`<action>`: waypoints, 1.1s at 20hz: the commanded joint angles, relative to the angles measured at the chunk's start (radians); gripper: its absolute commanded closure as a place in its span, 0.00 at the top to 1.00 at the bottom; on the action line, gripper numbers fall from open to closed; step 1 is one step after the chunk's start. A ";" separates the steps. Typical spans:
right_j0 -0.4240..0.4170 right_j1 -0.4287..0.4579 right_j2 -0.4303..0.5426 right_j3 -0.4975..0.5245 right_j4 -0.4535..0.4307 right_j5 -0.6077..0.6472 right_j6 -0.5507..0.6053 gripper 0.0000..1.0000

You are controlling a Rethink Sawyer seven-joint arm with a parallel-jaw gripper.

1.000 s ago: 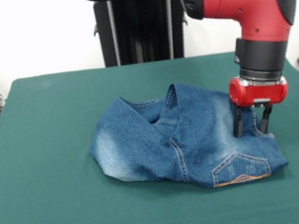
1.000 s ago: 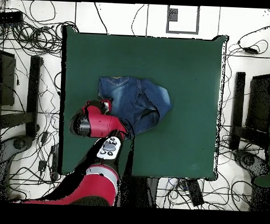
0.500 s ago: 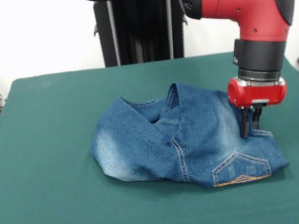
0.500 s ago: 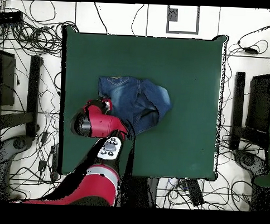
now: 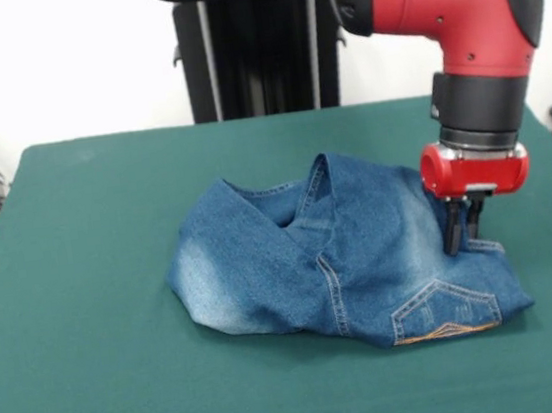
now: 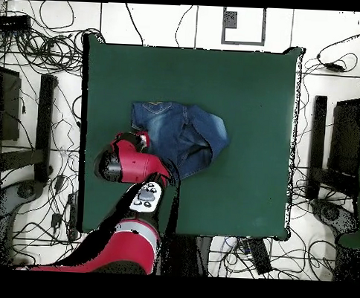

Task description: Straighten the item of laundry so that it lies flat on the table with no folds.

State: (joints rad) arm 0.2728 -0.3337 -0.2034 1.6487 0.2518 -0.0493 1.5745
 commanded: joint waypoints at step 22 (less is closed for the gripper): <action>0.004 0.068 0.077 0.038 0.044 0.043 0.232 0.00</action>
State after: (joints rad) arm 0.2730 -0.3335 -0.2034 1.6486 0.2518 -0.0495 1.5745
